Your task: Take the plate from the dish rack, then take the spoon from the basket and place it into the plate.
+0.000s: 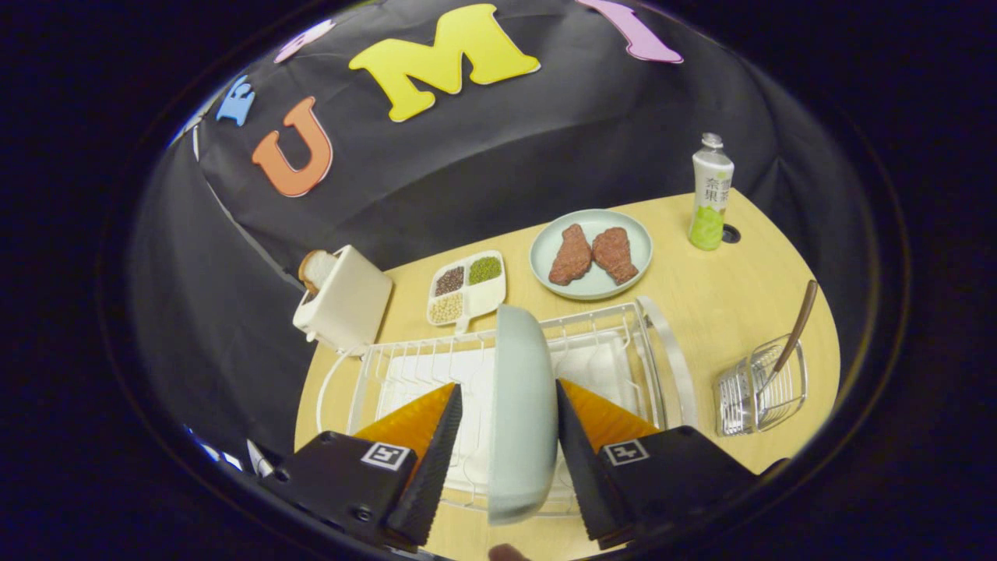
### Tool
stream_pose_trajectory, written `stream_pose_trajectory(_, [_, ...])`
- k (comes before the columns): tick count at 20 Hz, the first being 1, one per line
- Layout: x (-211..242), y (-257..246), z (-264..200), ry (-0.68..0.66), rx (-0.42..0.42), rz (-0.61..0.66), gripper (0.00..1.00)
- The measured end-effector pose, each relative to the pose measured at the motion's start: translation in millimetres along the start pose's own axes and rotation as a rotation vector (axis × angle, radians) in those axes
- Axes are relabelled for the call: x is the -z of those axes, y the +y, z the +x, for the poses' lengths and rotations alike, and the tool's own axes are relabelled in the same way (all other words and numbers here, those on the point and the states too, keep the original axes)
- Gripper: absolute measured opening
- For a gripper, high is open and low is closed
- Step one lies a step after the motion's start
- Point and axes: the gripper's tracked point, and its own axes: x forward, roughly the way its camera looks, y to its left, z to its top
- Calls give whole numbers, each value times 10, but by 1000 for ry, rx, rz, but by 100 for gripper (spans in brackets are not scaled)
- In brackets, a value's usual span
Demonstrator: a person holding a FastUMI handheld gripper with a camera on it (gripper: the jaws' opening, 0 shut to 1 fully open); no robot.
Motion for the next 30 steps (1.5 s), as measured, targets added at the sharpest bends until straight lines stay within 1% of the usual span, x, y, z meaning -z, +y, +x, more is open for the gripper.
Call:
stream_pose_trajectory(3, [26,-14,6,17,32,51,61])
stream_pose_trajectory(6, [12,-117,-62,8,113,63,47])
stream_pose_trajectory(8, [-26,-136,-145,-13,156,70,42])
stream_pose_trajectory(10, [-114,-160,-249,-50,207,63,41])
stream_pose_trajectory(12, [-85,-119,-341,-51,239,40,40])
stream_pose_trajectory(14, [-201,-99,-487,-99,250,35,40])
stream_pose_trajectory(16, [-265,-16,-707,-141,224,31,37])
stream_pose_trajectory(19, [-85,94,-990,-159,117,28,30])
stream_pose_trajectory(21, [213,135,-1123,-142,23,19,29])
stream_pose_trajectory(23, [579,54,-1206,-125,-40,14,29])
stream_pose_trajectory(25, [988,-129,-1211,-100,-77,32,29])
stream_pose_trajectory(28, [1576,-450,-1067,-50,-119,102,29])
stream_pose_trajectory(30, [1930,-648,-915,-22,-126,139,28])
